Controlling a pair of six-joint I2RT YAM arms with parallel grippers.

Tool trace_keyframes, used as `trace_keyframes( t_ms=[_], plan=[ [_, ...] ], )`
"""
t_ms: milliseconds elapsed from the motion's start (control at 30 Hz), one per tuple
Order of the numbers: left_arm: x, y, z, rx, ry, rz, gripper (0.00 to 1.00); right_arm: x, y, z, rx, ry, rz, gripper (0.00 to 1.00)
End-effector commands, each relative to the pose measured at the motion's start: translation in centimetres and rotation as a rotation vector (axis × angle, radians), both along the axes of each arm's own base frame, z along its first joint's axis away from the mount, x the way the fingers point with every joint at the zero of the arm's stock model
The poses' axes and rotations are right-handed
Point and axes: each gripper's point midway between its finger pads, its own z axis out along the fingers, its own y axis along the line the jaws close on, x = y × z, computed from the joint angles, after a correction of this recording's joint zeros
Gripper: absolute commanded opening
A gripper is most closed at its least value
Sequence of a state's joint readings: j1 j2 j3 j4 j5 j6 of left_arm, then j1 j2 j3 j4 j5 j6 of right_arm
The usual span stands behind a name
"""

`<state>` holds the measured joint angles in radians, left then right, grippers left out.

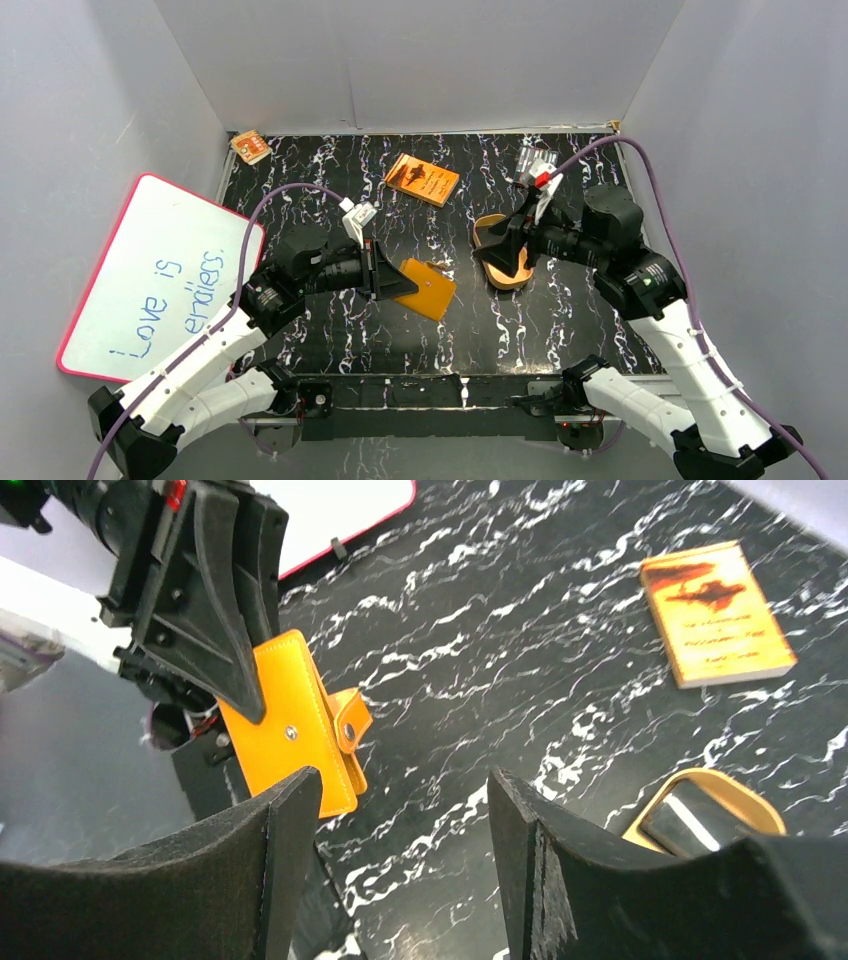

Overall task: Put the credit cards into the card holder
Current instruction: Close the card holder.

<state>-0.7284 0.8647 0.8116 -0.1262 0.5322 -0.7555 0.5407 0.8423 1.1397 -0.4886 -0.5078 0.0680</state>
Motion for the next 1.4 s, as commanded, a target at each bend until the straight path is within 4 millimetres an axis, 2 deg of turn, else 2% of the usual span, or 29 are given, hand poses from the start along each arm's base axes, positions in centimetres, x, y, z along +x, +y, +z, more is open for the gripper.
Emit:
trace_keyframes(
  t_ms=[0,167,333,633,1000,1367],
  plan=[
    [-1.1,-0.5,3.5,-0.099,-0.029,-0.070,0.00,-1.2,0.6,-0.3,0.001,0.034,0.076,0.69],
    [-1.2,-0.7,3.6,-0.107,-0.017,-0.080,0.00,-1.5,2.0,-1.3,0.042,0.119,0.137,0.68],
    [-1.2,-0.7,3.6,-0.116,-0.015,-0.080,0.00,-1.3,3.0,-1.3,0.079,0.169,0.173,0.70],
    [-1.0,-0.7,3.5,-0.111,-0.020,-0.070,0.00,-1.3,4.1,-2.0,0.074,0.221,0.212,0.61],
    [-1.0,-0.9,3.6,-0.113,-0.018,-0.072,0.00,-2.4,5.8,-3.3,0.031,0.248,0.257,0.56],
    [-1.1,-0.7,3.4,-0.108,-0.018,-0.071,0.00,-1.6,5.8,-3.4,0.022,0.227,0.219,0.35]
  ],
)
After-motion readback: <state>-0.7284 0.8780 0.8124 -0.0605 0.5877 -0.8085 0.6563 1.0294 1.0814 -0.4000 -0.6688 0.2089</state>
